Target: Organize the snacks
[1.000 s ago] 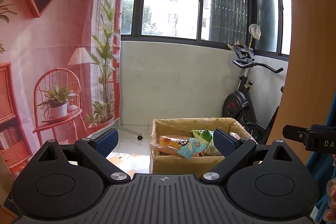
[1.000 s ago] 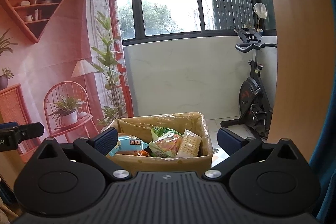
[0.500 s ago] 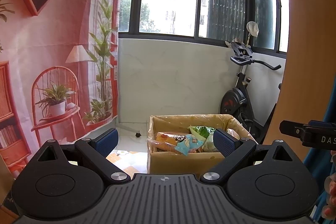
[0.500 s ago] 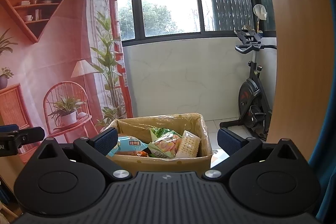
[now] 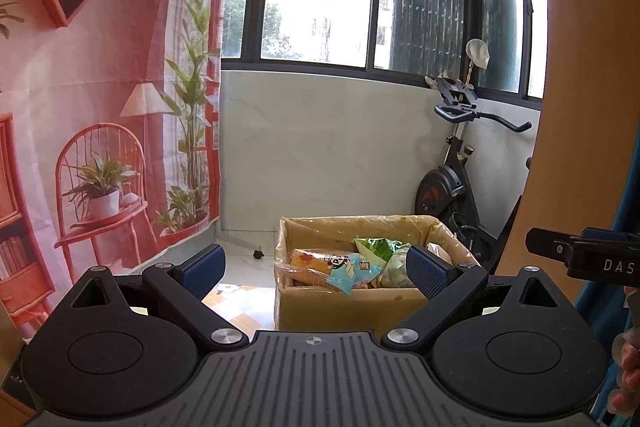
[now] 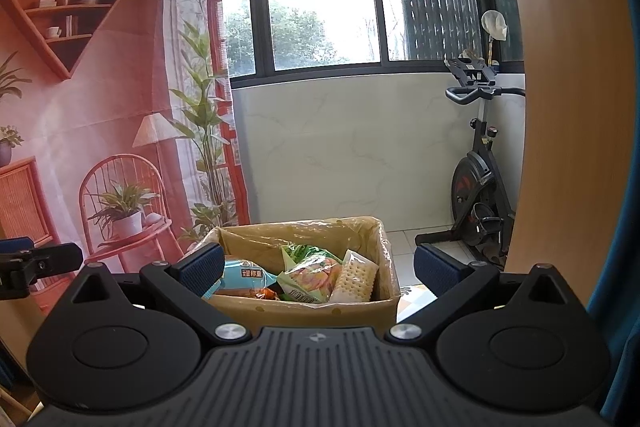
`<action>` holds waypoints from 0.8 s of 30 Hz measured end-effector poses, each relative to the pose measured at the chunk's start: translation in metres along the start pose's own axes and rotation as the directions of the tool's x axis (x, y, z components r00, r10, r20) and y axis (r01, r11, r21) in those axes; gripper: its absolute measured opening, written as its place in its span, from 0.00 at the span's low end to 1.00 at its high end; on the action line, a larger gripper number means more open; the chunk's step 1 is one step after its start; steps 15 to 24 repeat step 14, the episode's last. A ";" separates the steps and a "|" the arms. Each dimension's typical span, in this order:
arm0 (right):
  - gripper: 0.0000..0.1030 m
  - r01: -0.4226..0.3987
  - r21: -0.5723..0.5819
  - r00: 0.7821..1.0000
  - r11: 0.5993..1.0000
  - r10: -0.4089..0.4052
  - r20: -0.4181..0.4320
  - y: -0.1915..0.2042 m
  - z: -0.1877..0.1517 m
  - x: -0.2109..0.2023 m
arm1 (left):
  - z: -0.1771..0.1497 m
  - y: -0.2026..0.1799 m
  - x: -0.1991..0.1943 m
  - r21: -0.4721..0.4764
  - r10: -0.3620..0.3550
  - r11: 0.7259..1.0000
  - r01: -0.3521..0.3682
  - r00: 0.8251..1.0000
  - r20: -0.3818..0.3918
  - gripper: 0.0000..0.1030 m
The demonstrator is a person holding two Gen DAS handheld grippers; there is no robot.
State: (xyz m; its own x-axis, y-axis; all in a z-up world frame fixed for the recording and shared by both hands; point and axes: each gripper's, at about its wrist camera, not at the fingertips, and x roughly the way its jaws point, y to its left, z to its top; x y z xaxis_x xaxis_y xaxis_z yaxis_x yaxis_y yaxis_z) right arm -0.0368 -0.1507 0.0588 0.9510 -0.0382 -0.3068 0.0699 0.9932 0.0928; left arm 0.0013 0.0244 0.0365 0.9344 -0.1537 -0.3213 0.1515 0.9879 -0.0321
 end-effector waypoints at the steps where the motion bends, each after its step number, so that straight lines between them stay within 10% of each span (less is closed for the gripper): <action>1: 1.00 0.000 0.000 1.000 1.000 0.000 0.000 -0.001 0.000 0.000 | 0.000 0.000 0.000 -0.001 -0.001 1.000 0.001 1.000 -0.001 0.95; 24: 1.00 0.005 -0.013 1.000 1.000 -0.005 0.001 -0.001 -0.001 0.003 | -0.002 0.001 0.001 -0.012 -0.015 1.000 0.015 1.000 -0.002 0.95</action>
